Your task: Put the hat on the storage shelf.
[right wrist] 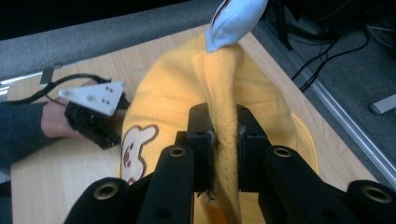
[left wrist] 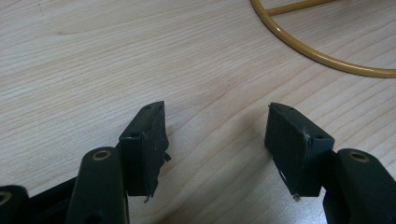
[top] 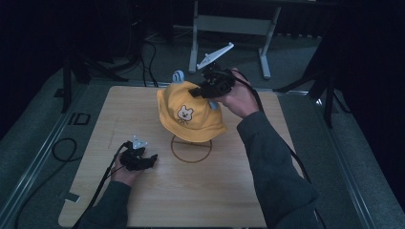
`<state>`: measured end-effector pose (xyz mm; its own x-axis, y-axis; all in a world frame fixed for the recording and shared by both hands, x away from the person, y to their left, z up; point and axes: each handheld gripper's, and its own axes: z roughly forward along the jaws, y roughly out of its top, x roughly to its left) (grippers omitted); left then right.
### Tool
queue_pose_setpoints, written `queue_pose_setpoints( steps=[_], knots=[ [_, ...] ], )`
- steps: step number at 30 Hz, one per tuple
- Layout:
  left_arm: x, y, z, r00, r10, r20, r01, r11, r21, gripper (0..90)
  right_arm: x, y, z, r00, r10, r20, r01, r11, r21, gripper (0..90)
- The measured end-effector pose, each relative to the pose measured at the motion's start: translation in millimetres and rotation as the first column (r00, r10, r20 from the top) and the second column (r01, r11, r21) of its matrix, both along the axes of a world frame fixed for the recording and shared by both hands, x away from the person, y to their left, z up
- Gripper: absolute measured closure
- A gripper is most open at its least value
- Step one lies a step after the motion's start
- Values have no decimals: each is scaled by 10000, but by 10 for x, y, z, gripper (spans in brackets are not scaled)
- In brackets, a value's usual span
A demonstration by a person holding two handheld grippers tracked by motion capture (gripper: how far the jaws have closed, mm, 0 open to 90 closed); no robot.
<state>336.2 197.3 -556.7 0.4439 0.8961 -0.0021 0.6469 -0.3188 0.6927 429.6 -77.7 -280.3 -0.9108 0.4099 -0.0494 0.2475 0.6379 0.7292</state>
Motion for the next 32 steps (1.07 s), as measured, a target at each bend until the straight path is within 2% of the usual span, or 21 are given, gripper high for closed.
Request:
queue_pose_setpoints(
  steps=[5,8,16,18,20,21,22,24,26,32],
  knots=[
    [1,2,1,10000,-11,18,10,10000,36,392,26,97,-11,9989,-381,269,386,9991,-186,779],
    [0,2,2,10000,-9,9,9,10000,33,392,48,155,-73,9977,-569,367,587,9970,-498,762],
    [0,2,2,10000,-9,4,9,10000,32,392,56,235,-151,9989,-467,105,473,9967,-667,716],
    [0,1,2,10000,-6,2,6,10000,33,392,55,232,-150,9986,-521,131,528,9966,-638,660],
    [-1,1,2,10000,-2,8,2,10000,38,392,50,220,-134,9966,-787,224,798,9954,-522,550],
    [-1,2,2,10000,-11,2,11,10000,36,392,46,213,-124,9966,-813,125,818,9955,-481,455],
    [0,2,2,10000,-12,16,12,10000,50,392,35,208,-112,9951,-962,235,973,9939,-526,383],
    [0,2,1,10000,-6,19,6,10000,48,392,7,184,-80,9859,-1460,816,1516,9862,-673,297],
    [0,1,1,10000,-6,23,6,10000,52,392,0,139,-44,9783,-1789,1044,1851,9813,-530,263],
    [-1,2,0,10000,-5,26,5,10000,48,391,-38,27,58,9786,-1875,847,1894,9818,-147,245]
  ],
)
